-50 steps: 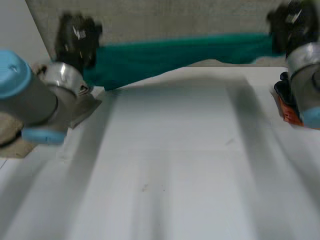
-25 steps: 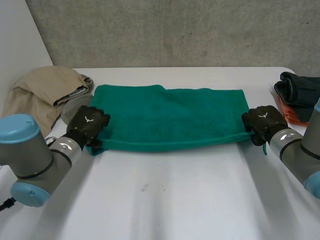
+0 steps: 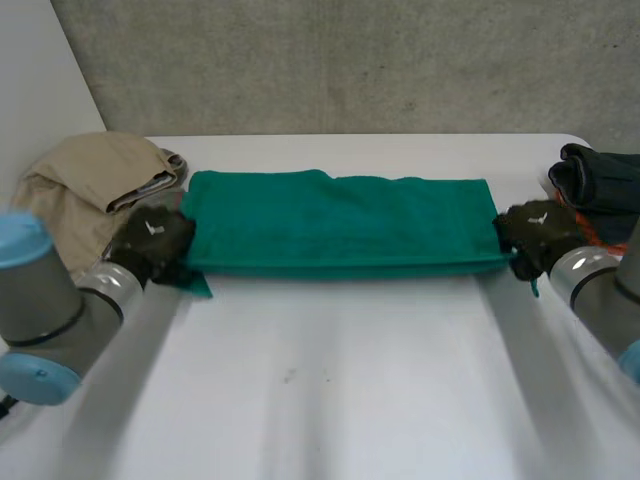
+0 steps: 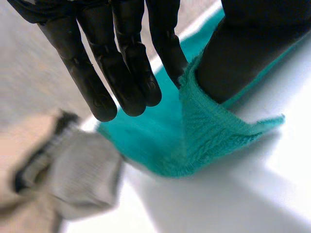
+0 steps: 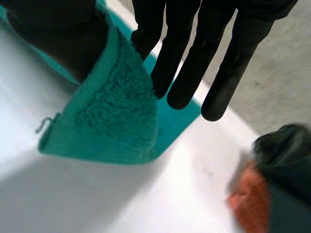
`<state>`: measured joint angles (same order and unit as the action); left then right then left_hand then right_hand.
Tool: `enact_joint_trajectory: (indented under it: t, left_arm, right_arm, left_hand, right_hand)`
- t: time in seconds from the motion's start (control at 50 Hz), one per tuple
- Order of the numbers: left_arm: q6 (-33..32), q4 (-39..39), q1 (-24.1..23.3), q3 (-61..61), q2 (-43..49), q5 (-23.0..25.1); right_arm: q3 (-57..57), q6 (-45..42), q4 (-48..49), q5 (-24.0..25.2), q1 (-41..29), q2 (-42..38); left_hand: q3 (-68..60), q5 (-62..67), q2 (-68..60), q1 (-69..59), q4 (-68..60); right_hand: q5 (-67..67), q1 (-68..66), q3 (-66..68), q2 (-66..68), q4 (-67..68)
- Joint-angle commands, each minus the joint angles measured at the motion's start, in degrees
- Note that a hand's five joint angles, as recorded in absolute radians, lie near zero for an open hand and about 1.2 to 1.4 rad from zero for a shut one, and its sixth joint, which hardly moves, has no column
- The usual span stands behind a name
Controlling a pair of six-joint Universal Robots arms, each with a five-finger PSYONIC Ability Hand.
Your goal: Fold the laundry.
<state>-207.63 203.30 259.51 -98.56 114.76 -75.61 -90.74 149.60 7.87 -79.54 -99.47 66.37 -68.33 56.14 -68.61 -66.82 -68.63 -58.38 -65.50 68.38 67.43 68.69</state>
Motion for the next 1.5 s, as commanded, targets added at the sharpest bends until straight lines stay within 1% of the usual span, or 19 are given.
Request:
enact_joint_trajectory:
  t: [0.02,0.1,0.2,0.3,0.4,0.46,0.56,0.64,0.74,0.82,0.84,0.92,0.94,1.0,1.08,1.16,1.26,1.38,1.5]
  left_arm:
    - [0.1,-3.9,-1.8,-1.9,-19.4,-0.8]
    - [-0.1,-8.2,-2.4,0.2,-28.6,-0.7]
    - [-0.4,-16.2,-2.1,4.4,-29.9,-0.9]
    - [-3.1,-24.1,-2.3,7.8,-21.6,-1.0]
    - [-8.7,-24.9,-2.3,8.9,-11.2,-1.4]
    - [-11.6,-24.4,-2.1,12.3,-3.5,-3.5]
    - [-14.5,-24.1,-2.3,20.1,4.8,-8.3]
    - [-15.6,-23.8,-2.7,28.7,10.0,-8.6]
    - [-15.4,-17.3,-4.1,40.7,12.3,-8.5]
    - [-14.5,-3.5,-5.5,47.0,11.7,-8.6]
    - [-13.0,2.7,-6.0,47.6,10.9,-8.7]
    - [-7.6,13.7,-5.9,46.9,6.4,-9.4]
    - [-6.6,14.1,-5.8,46.4,5.5,-9.4]
    - [-3.5,13.2,-4.7,43.3,3.2,-9.4]
    - [-2.3,11.8,-4.4,37.6,2.7,-9.0]
    - [-2.5,11.3,-4.9,30.7,2.8,-8.6]
    - [-2.4,11.4,-5.1,22.7,3.8,-7.9]
    - [-3.2,11.0,-6.6,14.1,8.6,-5.6]
    - [-5.0,7.1,-7.1,6.0,8.6,-4.5]
  right_arm:
    - [3.5,-6.0,-14.6,0.6,1.2,15.7]
    - [7.8,-10.6,-24.3,1.0,2.3,20.7]
    - [12.5,-15.1,-29.7,-0.4,2.4,22.8]
    - [13.1,-17.0,-30.3,-1.4,2.5,19.7]
    - [14.4,-19.8,-30.2,-5.9,1.4,7.6]
    - [16.4,-19.6,-29.8,-7.5,0.7,2.8]
    - [23.7,-18.7,-23.5,-11.7,-1.0,-8.0]
    - [28.4,-16.4,-16.3,-12.9,-3.1,-10.3]
    - [35.0,-11.8,-3.8,-13.4,-4.1,-10.8]
    - [39.8,-8.0,6.2,-13.9,-4.3,-8.9]
    - [40.1,-7.1,8.2,-14.1,-4.3,-8.0]
    - [40.6,-4.4,15.9,-15.1,-4.6,-4.9]
    - [40.5,-4.1,16.4,-15.1,-4.7,-4.6]
    - [40.3,-3.9,15.9,-14.9,-4.9,-4.2]
    - [38.0,-3.6,14.3,-13.6,-4.8,-4.1]
    - [34.6,-3.6,12.6,-11.3,-4.2,-4.8]
    - [29.9,-3.8,9.3,-8.4,-4.0,-10.2]
    - [25.7,-4.5,3.9,-7.4,-4.0,-14.8]
    - [18.5,-6.8,-4.4,-7.0,-3.6,-13.8]
  left_hand:
    - [-11.7,13.9,-11.4,-13.2,-11.4]
    - [-11.7,13.9,-11.4,-13.2,-11.4]
    - [-11.7,13.9,-11.4,-13.2,-11.4]
    - [-11.7,13.9,-11.4,-13.2,-11.4]
    - [-11.4,13.6,-11.1,-12.9,-11.1]
    - [-11.4,13.5,-11.1,-12.9,-11.1]
    - [-11.7,13.9,-11.4,-13.2,-11.4]
    - [-11.7,13.9,-11.4,-13.2,-11.4]
    - [-11.7,13.9,-11.4,-13.2,-11.4]
    - [-11.7,13.9,-11.4,-13.2,-11.4]
    - [-11.7,13.9,-11.4,-13.2,-11.4]
    - [-11.7,13.9,-11.4,-13.2,-11.4]
    - [-11.7,13.9,-11.4,-13.2,-11.4]
    - [-11.7,13.9,-11.4,-13.2,-11.4]
    - [-11.7,13.9,-11.4,-13.2,-11.4]
    - [-11.7,13.9,-11.4,-13.2,-11.4]
    - [-11.7,13.9,-11.4,-13.2,-11.4]
    - [-11.7,13.9,-11.4,-13.2,-11.4]
    - [-11.7,13.9,-11.4,-13.2,-11.4]
  right_hand:
    - [-11.6,-14.5,11.6,12.6,11.3]
    - [-11.6,-14.5,11.6,12.6,11.3]
    - [-11.6,-14.5,11.6,12.6,11.3]
    - [-11.6,-14.5,11.6,12.6,11.3]
    - [-11.6,-14.5,11.6,12.6,11.3]
    - [-11.6,-14.5,11.6,12.6,11.3]
    - [-11.6,-14.5,11.6,12.6,11.3]
    - [-11.6,-14.5,11.6,12.6,11.3]
    - [-11.6,-14.5,11.6,12.6,11.3]
    - [-11.6,-14.5,11.6,12.6,11.3]
    - [-11.6,-14.5,11.6,12.6,11.3]
    - [-11.6,-14.5,11.6,12.6,11.3]
    - [-11.6,-14.5,11.6,12.6,11.3]
    - [-11.6,-14.5,11.6,12.6,11.3]
    - [-11.6,-14.5,11.6,12.6,11.3]
    - [-11.6,-14.5,11.6,12.6,11.3]
    - [-11.6,-14.5,11.6,12.6,11.3]
    - [-11.6,-14.5,11.6,12.6,11.3]
    - [-11.6,-14.5,11.6,12.6,11.3]
